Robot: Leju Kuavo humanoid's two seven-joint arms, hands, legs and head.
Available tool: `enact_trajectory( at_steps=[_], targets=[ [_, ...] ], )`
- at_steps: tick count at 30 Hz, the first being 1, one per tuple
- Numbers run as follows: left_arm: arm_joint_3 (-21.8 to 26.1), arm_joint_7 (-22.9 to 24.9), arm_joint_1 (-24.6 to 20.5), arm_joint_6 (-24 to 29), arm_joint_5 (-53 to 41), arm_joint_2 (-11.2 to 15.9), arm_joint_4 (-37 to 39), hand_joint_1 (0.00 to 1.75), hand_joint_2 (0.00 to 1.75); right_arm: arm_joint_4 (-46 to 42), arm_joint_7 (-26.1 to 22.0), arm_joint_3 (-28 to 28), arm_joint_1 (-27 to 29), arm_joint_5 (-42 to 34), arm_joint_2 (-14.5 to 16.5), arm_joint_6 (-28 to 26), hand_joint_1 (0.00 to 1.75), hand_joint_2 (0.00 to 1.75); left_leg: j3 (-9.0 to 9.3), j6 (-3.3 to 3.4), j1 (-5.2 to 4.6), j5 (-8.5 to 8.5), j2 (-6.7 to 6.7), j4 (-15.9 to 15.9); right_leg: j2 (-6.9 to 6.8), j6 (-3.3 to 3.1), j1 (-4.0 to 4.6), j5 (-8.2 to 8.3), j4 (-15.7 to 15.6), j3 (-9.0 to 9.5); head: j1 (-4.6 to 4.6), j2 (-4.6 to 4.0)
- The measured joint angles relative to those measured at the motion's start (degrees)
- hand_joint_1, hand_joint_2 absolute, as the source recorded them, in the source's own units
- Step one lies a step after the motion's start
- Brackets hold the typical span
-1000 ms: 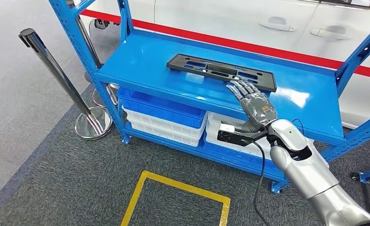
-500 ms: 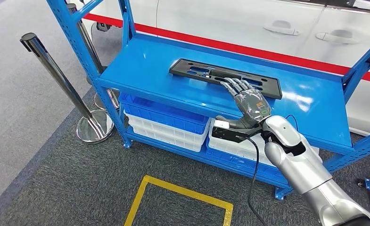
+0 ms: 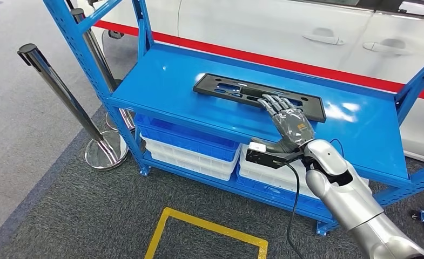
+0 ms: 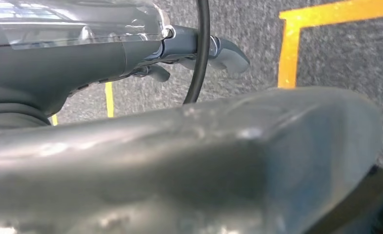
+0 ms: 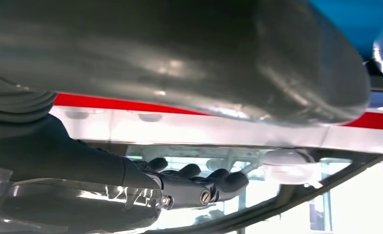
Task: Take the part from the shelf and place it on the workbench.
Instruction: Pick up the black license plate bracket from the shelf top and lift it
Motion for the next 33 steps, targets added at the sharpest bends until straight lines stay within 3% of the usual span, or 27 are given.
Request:
enact_trajectory(
  at_steps=[2,4,6,7,8,9,10,12,13,15,17,19,22,23,24,25,27,28,30,33],
  targets=[
    [-0.1,0.0,0.0,0.0,0.0,-0.1,0.0,0.0,0.0,-0.3,0.0,-0.1,0.1,0.0,-0.1,-0.1,0.0,0.0,0.32,0.83,0.05,-0.22,-0.03,-0.4,-0.06,0.61,-0.09,-0.43,0.1,0.13,0.0,0.0],
    [-0.1,0.0,0.1,0.0,0.0,-0.1,0.0,0.0,0.0,-0.6,0.0,-0.3,0.1,0.0,-0.4,-0.1,0.0,0.0,1.04,1.65,0.17,-0.33,-0.03,-1.1,-0.13,1.02,-0.27,-2.25,3.4,-1.28,0.01,0.0],
    [-0.2,-0.2,0.0,-0.1,0.0,-0.2,0.0,0.0,0.0,-0.6,0.0,-0.5,0.3,0.0,-0.6,-0.1,0.0,0.0,1.51,2.2,0.08,-0.7,-0.04,-1.2,-0.15,1.18,-0.33,-5.11,11.0,-5.67,0.01,0.0],
    [-0.3,-0.3,0.0,-0.1,0.0,-0.3,0.0,0.0,0.0,-0.6,0.0,-0.5,0.5,0.0,-0.7,-0.1,0.0,0.0,1.7,2.34,0.01,-0.94,-0.07,-1.2,-0.15,1.26,-0.32,-5.9,14.6,-8.13,0.01,0.0],
    [-0.3,-0.4,0.0,-0.1,0.0,-0.3,0.0,0.0,0.0,-0.6,0.0,-0.5,0.8,0.0,-0.8,-0.1,0.0,0.0,1.97,2.41,-0.06,-1.25,-0.1,-1.1,-0.15,1.3,-0.32,-5.63,16.5,-9.88,0.01,0.0],
    [-0.3,-0.5,0.0,-0.2,0.0,-0.4,0.0,0.0,0.0,-0.6,0.0,-0.6,1.0,-0.1,-0.8,-0.1,0.0,0.0,2.35,2.4,-0.1,-1.63,-0.13,-1.0,-0.15,1.27,-0.33,-4.11,16.2,-10.55,0.01,0.0],
    [-0.4,-0.6,0.1,-0.2,0.0,-0.4,0.0,0.0,0.0,-0.6,0.0,-0.6,1.1,-0.1,-0.8,-0.1,0.0,0.0,2.84,2.34,-0.13,-2.05,-0.16,-0.9,-0.16,1.16,-0.32,-1.63,13.7,-10.07,0.01,0.0],
    [-0.4,-0.6,0.1,-0.3,0.0,-0.5,0.0,0.0,0.0,-0.6,0.0,-0.8,1.1,-0.1,-1.0,0.0,0.0,0.0,3.89,2.05,-0.29,-3.0,-0.19,-0.8,-0.17,0.7,-0.15,3.23,6.0,-7.28,0.02,0.0],
    [-0.4,-0.7,0.0,-0.5,0.1,-0.6,0.1,0.0,0.0,-0.6,0.0,-0.9,1.0,-0.1,-1.0,0.2,0.0,0.0,4.15,1.81,-0.38,-3.37,-0.21,-0.7,-0.19,0.45,-0.01,4.27,3.2,-6.08,0.01,0.0],
    [-0.4,-0.7,-0.2,-0.7,0.3,-0.8,0.1,0.0,0.0,-0.6,0.0,-0.8,0.6,-0.2,-1.0,0.8,0.0,0.0,4.25,1.21,-0.47,-3.81,-0.22,-0.8,-0.14,0.06,0.34,4.08,1.2,-5.18,0.01,0.0],
    [-0.4,-0.4,-0.6,-0.6,0.4,-0.9,0.1,0.0,0.0,-0.5,0.0,-0.6,0.0,-0.2,-0.6,1.4,0.0,0.0,4.42,0.55,-0.43,-4.19,-0.16,-0.9,-0.02,-0.38,0.11,3.82,0.7,-4.86,0.01,0.0],
    [-0.4,-0.3,-0.8,-0.5,0.5,-1.0,0.1,0.0,0.0,-0.4,0.0,-0.3,-0.9,-0.2,-0.2,1.7,0.0,0.0,3.57,-0.18,-0.39,-5.61,-0.09,1.6,-0.03,-1.01,-0.27,3.52,0.3,-4.1,0.01,0.0],
    [-0.4,-0.3,-0.9,-0.3,0.5,-1.1,0.1,0.0,0.0,-0.2,0.0,0.1,-1.6,-0.2,0.3,1.8,0.0,0.0,-2.53,-0.95,-0.04,-9.7,-0.05,12.5,-0.31,-1.66,-0.26,2.7,0.1,-3.08,0.0,0.0],
    [-0.4,-0.3,-0.8,-0.3,0.5,-1.1,0.1,0.0,0.0,-0.1,0.0,0.2,-1.7,-0.2,0.4,1.9,0.0,0.0,-4.45,-1.09,0.07,-10.0,-0.04,15.3,-0.34,-1.68,-0.24,2.37,0.1,-2.72,-0.01,0.0],
    [-0.4,-0.3,-0.8,-0.3,0.5,-1.1,0.1,0.0,0.0,0.0,0.0,0.4,-1.7,-0.2,0.5,1.9,0.0,0.0,-5.44,-1.16,0.15,-9.14,-0.04,15.9,-0.34,-1.63,-0.24,2.02,0.2,-2.31,-0.01,0.0],
    [-0.4,-0.2,-0.7,-0.3,0.5,-1.1,0.1,0.0,0.0,0.1,0.1,0.5,-1.7,-0.3,0.6,2.0,0.0,0.0,-5.27,-1.14,0.2,-7.09,-0.04,14.3,-0.32,-1.54,-0.25,1.63,0.2,-1.79,-0.01,0.0],
    [-0.4,-0.2,-0.7,-0.2,0.5,-1.1,0.1,0.0,0.0,0.2,0.1,0.6,-1.8,-0.3,0.8,2.0,0.0,0.0,-2.62,-0.84,0.21,-1.92,-0.04,6.8,-0.29,-1.18,-0.27,0.74,0.2,-0.71,0.0,0.0],
    [-0.4,-0.2,-0.7,-0.2,0.5,-1.1,0.1,0.0,0.0,0.3,0.1,0.7,-2.0,-0.4,0.9,2.1,0.0,0.0,-1.24,-0.6,0.1,-0.37,-0.04,3.3,-0.26,-0.9,-0.17,0.34,0.3,-0.41,0.0,0.0],
    [-0.3,-0.3,-0.8,-0.1,0.5,-1.1,0.1,0.0,0.0,0.4,0.1,0.8,-2.3,-0.5,0.9,2.2,0.0,0.0,-0.13,-0.01,-0.15,0.04,-0.07,0.4,-0.21,-0.29,0.05,-0.06,0.3,-0.36,0.0,0.0],
    [-0.3,-0.3,-0.8,-0.1,0.5,-1.2,0.1,0.0,0.0,0.6,0.2,1.0,-2.4,-0.6,1.0,2.2,0.0,0.0,0.31,0.93,-0.11,-0.38,-0.15,-0.4,-0.28,0.59,0.0,-0.55,0.2,-0.24,0.0,0.0]
  ],
)
